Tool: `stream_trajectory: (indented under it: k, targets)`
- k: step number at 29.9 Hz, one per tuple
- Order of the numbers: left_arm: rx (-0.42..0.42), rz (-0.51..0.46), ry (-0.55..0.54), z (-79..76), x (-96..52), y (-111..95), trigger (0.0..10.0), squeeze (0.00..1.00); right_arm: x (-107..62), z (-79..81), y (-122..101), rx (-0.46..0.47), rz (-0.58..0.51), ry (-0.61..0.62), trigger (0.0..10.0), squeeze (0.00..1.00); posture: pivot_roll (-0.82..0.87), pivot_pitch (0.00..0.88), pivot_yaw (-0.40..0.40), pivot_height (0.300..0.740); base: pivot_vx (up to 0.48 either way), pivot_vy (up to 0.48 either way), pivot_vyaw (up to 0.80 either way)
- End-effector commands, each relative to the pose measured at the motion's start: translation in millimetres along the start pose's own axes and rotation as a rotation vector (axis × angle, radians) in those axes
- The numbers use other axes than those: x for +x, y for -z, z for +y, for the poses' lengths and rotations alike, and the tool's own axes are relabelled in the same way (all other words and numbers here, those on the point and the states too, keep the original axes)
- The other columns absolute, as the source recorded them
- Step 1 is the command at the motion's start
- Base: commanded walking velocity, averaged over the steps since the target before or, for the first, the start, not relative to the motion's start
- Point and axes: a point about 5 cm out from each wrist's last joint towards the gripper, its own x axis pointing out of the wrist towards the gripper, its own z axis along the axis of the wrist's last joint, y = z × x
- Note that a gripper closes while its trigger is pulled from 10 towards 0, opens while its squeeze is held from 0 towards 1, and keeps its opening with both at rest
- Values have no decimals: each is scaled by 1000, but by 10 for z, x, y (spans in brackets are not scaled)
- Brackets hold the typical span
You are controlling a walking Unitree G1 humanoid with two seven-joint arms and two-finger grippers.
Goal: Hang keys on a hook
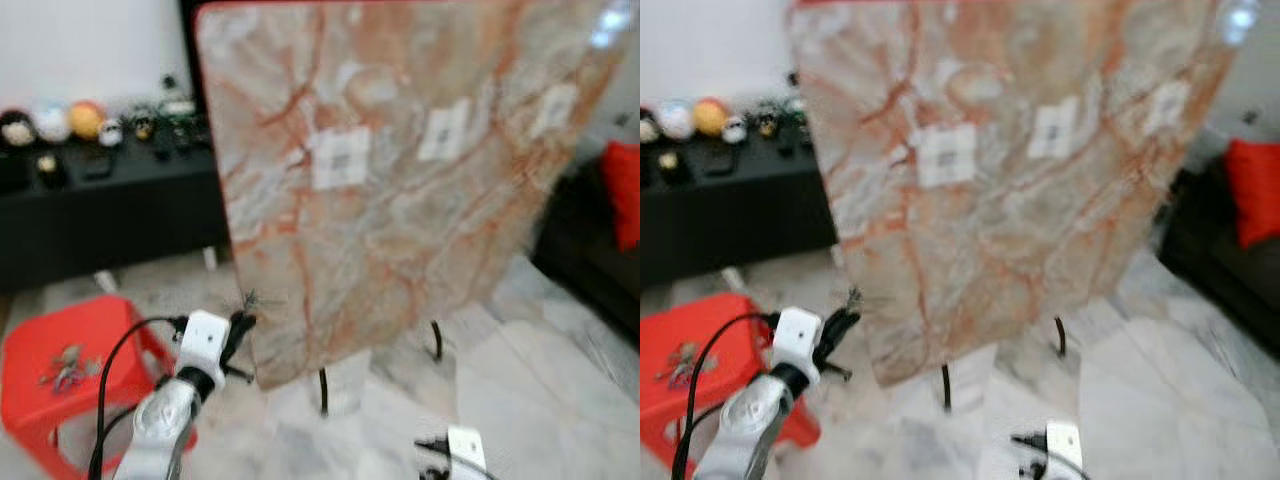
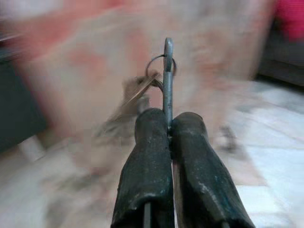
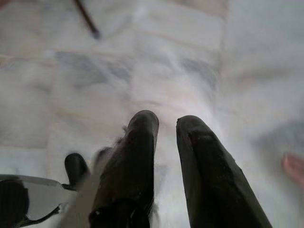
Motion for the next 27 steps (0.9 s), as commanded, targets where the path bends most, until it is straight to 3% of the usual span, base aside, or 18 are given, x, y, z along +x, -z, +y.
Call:
stream_trajectory:
  k: [1,16,19,27]
  targets:
    - [9,-25,44,-67,28,-78,10000,0,-1,-30,-20,1,-8,14,10000,0,39,11,-59,740,0,0,0]
    - [20,-44,170,-268,67,-250,10000,0,0,-25,-38,0,-22,14,10000,0,43,14,-59,740,0,0,0]
    - [54,-41,244,-385,93,-307,10000,0,1,-21,-40,-3,-21,13,10000,0,41,15,-57,740,0,0,0]
    - [124,-56,332,-499,155,-484,10000,0,2,-9,-44,-3,-23,11,10000,0,44,15,-53,740,0,0,0]
